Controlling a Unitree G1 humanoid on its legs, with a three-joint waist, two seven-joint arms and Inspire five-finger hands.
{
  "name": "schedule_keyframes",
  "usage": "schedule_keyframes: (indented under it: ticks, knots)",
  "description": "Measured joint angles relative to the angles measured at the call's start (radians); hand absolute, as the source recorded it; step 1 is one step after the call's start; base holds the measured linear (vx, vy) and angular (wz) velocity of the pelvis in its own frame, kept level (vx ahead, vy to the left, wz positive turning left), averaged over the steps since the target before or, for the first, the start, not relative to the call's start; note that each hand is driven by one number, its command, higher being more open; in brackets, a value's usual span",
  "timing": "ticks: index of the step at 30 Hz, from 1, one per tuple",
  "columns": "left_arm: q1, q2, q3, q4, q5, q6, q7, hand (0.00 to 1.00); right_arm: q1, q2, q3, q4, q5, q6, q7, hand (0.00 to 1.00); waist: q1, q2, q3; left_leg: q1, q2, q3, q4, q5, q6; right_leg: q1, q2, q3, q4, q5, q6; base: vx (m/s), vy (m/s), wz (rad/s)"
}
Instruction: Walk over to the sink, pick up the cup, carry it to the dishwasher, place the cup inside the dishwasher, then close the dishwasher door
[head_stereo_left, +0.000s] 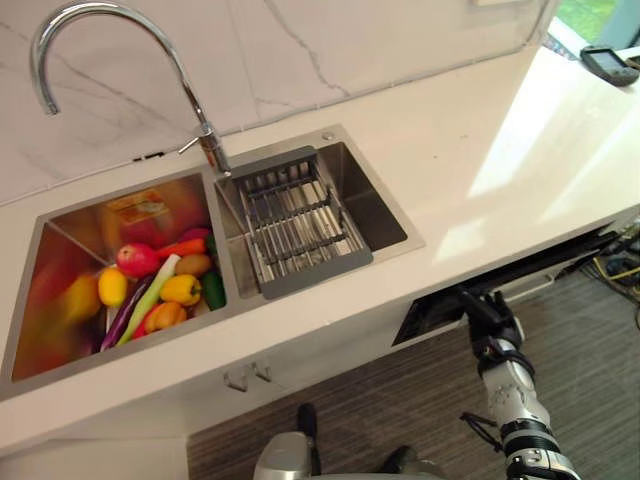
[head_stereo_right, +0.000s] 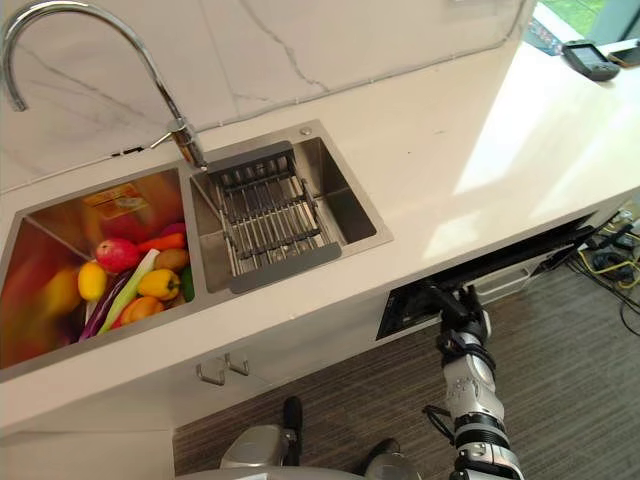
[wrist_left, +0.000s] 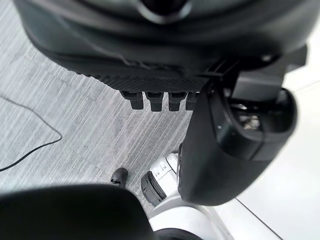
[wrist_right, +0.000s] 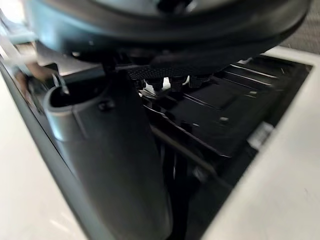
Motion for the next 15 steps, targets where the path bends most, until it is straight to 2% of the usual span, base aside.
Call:
schedule_keyframes:
  ticks: [1,4,6,8,10,12,14,15]
  knots:
    - [-0.002,0.001,0.005,0.0,0.012,0.003,0.0,1.0,0.013,0.005,0.054,-0.016,0.008,0.008,0.041,1.0,-0.002,0.001,0.0,0.0,0.009,0.002,0.002,0.003,-0.002,0.0,0.009,0.002,-0.002,-0.002,-0.003,-0.02,-0.082,-0.1]
    - [-0.01,0.001,0.007,-0.005,0.007,0.002,0.001,1.0,0.025,0.008,0.152,-0.043,0.016,0.038,0.042,1.0,0.0,0.001,-0.006,0.0,0.033,0.015,0.003,0.011,-0.009,0.0,0.037,0.002,-0.033,-0.009,-0.015,-0.05,-0.081,-0.18]
    - [-0.02,0.005,0.016,-0.005,-0.006,0.001,0.012,1.0,0.075,-0.023,0.274,-0.088,-0.025,0.074,0.067,1.0,0.009,0.0,-0.015,-0.007,0.049,0.025,0.005,0.001,-0.012,-0.001,0.06,0.006,-0.058,-0.009,-0.015,-0.03,-0.076,-0.14]
    - [-0.016,0.007,0.025,-0.003,-0.006,-0.002,0.016,1.0,0.149,-0.038,0.475,-0.123,-0.144,0.132,0.17,1.0,0.011,-0.002,-0.055,-0.022,0.06,0.031,0.012,-0.006,-0.008,-0.007,0.075,0.005,-0.076,-0.009,-0.016,0.02,-0.072,0.01]
    - [-0.009,0.006,0.02,0.0,-0.014,-0.011,0.018,1.0,0.203,-0.004,0.586,-0.086,-0.245,0.165,0.22,1.0,0.015,-0.003,-0.091,-0.029,0.062,0.051,0.012,-0.008,-0.006,-0.013,0.073,-0.003,-0.075,-0.013,-0.022,0.1,-0.032,0.29]
    - [-0.003,0.006,-0.014,0.001,-0.044,-0.041,0.017,1.0,0.244,0.084,0.614,0.026,-0.399,0.18,0.246,1.0,0.015,-0.004,-0.098,-0.029,0.062,0.07,0.002,-0.008,-0.005,-0.013,0.064,-0.025,-0.064,-0.021,-0.027,0.1,0.002,0.38]
    - [-0.004,0.004,-0.017,0.001,-0.075,-0.056,0.012,1.0,0.25,0.102,0.614,0.092,-0.484,0.191,0.244,1.0,0.015,-0.007,-0.097,-0.028,0.063,0.106,-0.01,-0.005,-0.006,-0.021,0.055,-0.025,-0.055,-0.02,-0.018,0.11,0.04,0.07]
    - [-0.013,0.004,-0.025,0.001,-0.103,-0.068,0.009,1.0,0.236,0.111,0.573,0.144,-0.543,0.185,0.232,1.0,0.011,-0.012,-0.095,-0.027,0.057,0.109,-0.019,0.004,-0.006,-0.027,0.047,-0.021,-0.042,-0.016,-0.011,0.15,0.094,-0.02]
